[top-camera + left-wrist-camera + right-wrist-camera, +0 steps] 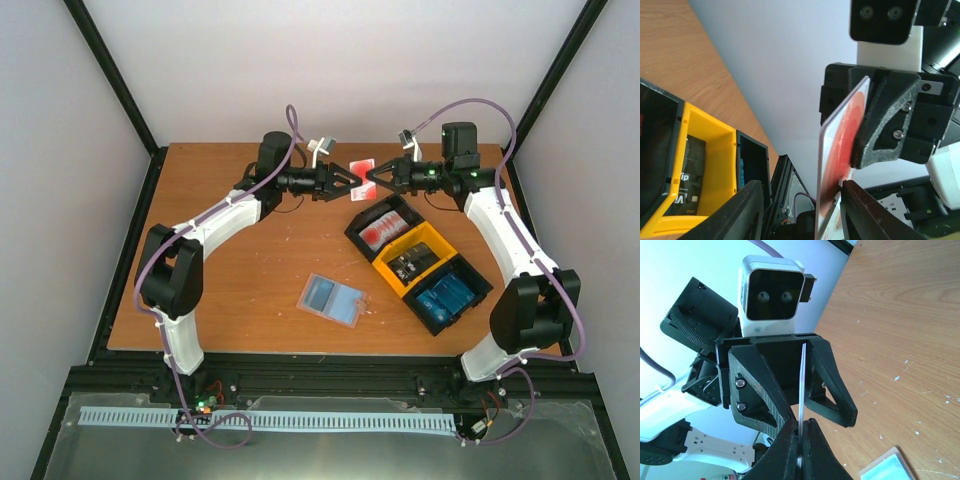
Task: Put the credit cards into the card holder
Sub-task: Pick up the credit card from the storage box.
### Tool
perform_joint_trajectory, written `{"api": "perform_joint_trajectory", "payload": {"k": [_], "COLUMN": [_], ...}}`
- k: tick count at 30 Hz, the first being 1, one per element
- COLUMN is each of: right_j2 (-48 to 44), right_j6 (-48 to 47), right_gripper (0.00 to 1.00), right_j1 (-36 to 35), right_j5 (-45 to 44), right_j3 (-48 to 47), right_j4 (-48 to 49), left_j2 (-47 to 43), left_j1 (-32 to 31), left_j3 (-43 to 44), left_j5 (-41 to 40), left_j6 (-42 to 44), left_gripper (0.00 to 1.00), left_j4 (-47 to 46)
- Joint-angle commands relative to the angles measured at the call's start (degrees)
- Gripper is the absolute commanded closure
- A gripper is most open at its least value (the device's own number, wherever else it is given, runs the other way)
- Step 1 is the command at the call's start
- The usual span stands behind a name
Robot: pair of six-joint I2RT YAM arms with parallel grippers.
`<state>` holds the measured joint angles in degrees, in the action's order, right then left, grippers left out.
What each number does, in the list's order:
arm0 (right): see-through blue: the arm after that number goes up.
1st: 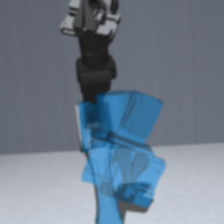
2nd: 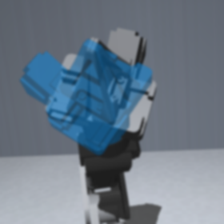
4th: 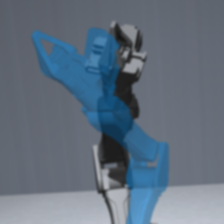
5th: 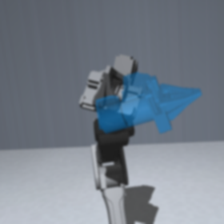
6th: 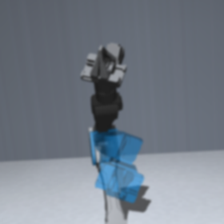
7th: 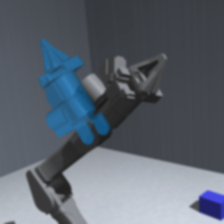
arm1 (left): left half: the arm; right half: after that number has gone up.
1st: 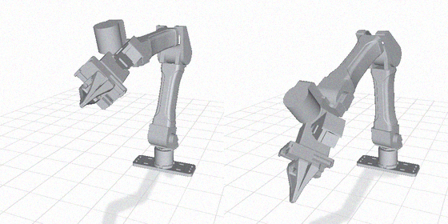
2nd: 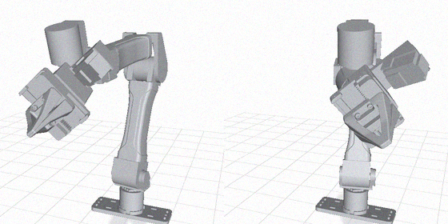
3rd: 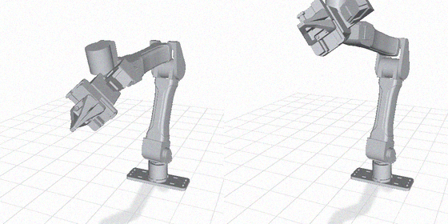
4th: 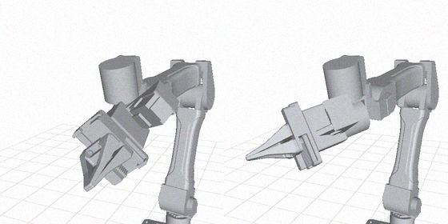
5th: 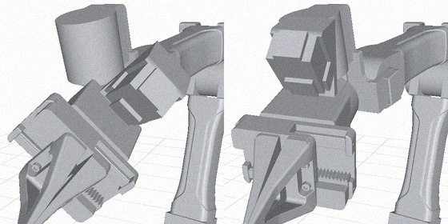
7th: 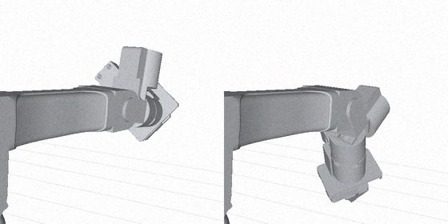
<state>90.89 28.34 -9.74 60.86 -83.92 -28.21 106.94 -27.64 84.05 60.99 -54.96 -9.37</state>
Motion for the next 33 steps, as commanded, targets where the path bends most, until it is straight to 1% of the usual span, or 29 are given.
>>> {"api": "perform_joint_trajectory", "payload": {"k": [1,3,8,11,16,18,20,22,25,28,30,33], "right_j2": [-2.20,-2.37,-2.56,-2.86,-3.09,-3.16,-3.39,-3.78,-4.80,-6.27,-7.21,-8.26], "right_j6": [2.24,2.74,3.46,3.84,5.56,6.21,7.11,8.37,11.58,16.50,18.84,19.44], "right_gripper": [0.97,0.97,0.97,0.96,0.93,0.90,0.84,0.73,0.61,0.57,0.57,0.58], "right_j1": [-0.01,-0.02,0.00,0.03,0.05,0.00,-0.02,0.03,-0.02,-0.02,-0.17,-0.60], "right_j5": [2.21,1.76,1.43,1.20,1.54,1.87,2.14,2.39,3.00,3.87,4.64,6.34], "right_j3": [1.03,1.51,2.24,2.25,2.21,2.26,2.37,2.91,4.55,7.45,9.32,11.33], "right_j4": [3.57,4.52,5.25,5.88,8.02,9.16,10.40,12.18,16.82,24.32,28.67,32.57], "left_j2": [-1.27,-1.44,-1.92,-2.69,-4.23,-4.83,-5.46,-6.06,-7.06,-7.94,-8.41,-8.55], "left_j1": [0.30,0.30,0.37,0.67,1.72,2.13,2.36,2.60,2.85,2.86,2.85,2.85], "left_j3": [1.45,1.55,1.67,1.74,1.77,1.73,1.82,2.06,2.90,3.97,4.10,4.35], "left_j5": [3.95,4.40,5.49,5.67,7.13,7.76,8.65,9.51,10.87,12.01,12.13,12.05], "left_j6": [-2.23,-2.17,-1.63,-0.67,-0.15,0.06,0.32,0.29,-0.15,-1.74,-3.53,-6.94], "left_gripper": [0.58,0.63,0.80,0.84,0.98,0.99,0.99,0.99,0.99,0.99,0.99,0.99], "left_j4": [-4.74,-5.31,-6.80,-6.85,-7.16,-7.13,-7.15,-7.20,-7.30,-8.38,-9.59,-12.03]}}
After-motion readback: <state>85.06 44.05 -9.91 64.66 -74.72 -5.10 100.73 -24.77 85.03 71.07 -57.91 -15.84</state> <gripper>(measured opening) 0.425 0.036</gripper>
